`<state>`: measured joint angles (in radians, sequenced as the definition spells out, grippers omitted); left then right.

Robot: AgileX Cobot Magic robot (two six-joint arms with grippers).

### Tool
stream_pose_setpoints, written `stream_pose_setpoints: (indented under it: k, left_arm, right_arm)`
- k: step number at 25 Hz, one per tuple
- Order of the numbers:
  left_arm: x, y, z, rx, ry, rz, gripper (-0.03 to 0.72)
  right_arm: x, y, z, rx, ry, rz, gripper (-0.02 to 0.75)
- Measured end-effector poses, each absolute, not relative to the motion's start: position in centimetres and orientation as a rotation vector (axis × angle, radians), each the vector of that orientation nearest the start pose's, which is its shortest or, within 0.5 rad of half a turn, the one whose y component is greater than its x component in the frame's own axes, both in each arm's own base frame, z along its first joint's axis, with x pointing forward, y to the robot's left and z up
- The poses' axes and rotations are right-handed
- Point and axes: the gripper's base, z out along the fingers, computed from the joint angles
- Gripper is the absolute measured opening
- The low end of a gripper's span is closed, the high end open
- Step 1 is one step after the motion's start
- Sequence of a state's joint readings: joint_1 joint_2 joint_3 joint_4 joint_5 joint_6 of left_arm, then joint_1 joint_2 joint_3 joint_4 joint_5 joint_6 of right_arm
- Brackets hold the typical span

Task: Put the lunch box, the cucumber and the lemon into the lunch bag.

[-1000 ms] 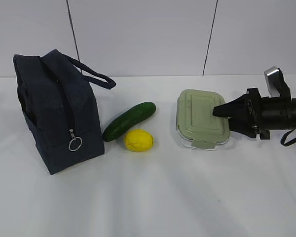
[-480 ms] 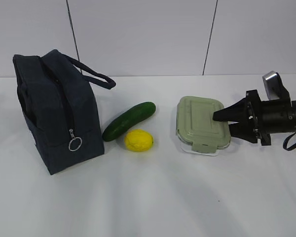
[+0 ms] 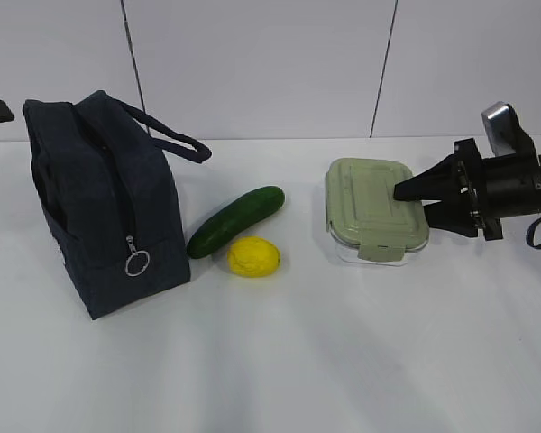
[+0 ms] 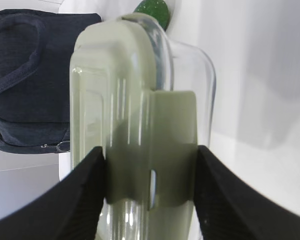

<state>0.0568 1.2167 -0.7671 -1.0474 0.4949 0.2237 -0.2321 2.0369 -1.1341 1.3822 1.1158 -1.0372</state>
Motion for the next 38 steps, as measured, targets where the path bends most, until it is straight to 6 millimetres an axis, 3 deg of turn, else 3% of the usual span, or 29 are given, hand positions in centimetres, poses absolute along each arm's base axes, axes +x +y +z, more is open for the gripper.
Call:
stream_pose_setpoints:
  k: [11, 18, 22, 25, 27, 38]
  left_arm:
    - [31.8, -2.1, 26.4, -0.736, 2.227, -0.887, 0.53]
    - [34.6, -2.1, 24.1, -0.797, 2.269, -0.905, 0.477]
    - [35.3, -2.1, 23.3, -0.82, 2.283, -0.916, 0.345]
    - [35.3, -2.1, 23.1, -0.811, 2.294, -0.919, 0.113]
    - [35.3, -2.2, 23.2, -0.782, 2.298, -0.913, 0.02]
    - [34.5, -2.9, 23.0, -0.656, 2.418, -0.964, -0.006]
  right_arm:
    - [37.5, -0.7, 16.0, 0.116, 2.408, 1.365, 0.406]
    - [37.5, -0.7, 16.0, 0.113, 2.411, 1.368, 0.406]
    - [37.5, -0.7, 16.0, 0.112, 2.411, 1.37, 0.406]
    - [37.5, -0.7, 16.0, 0.112, 2.411, 1.37, 0.406]
    - [37.5, -0.7, 16.0, 0.114, 2.411, 1.371, 0.406]
    - [37.4, -0.7, 16.0, 0.142, 2.423, 1.379, 0.406]
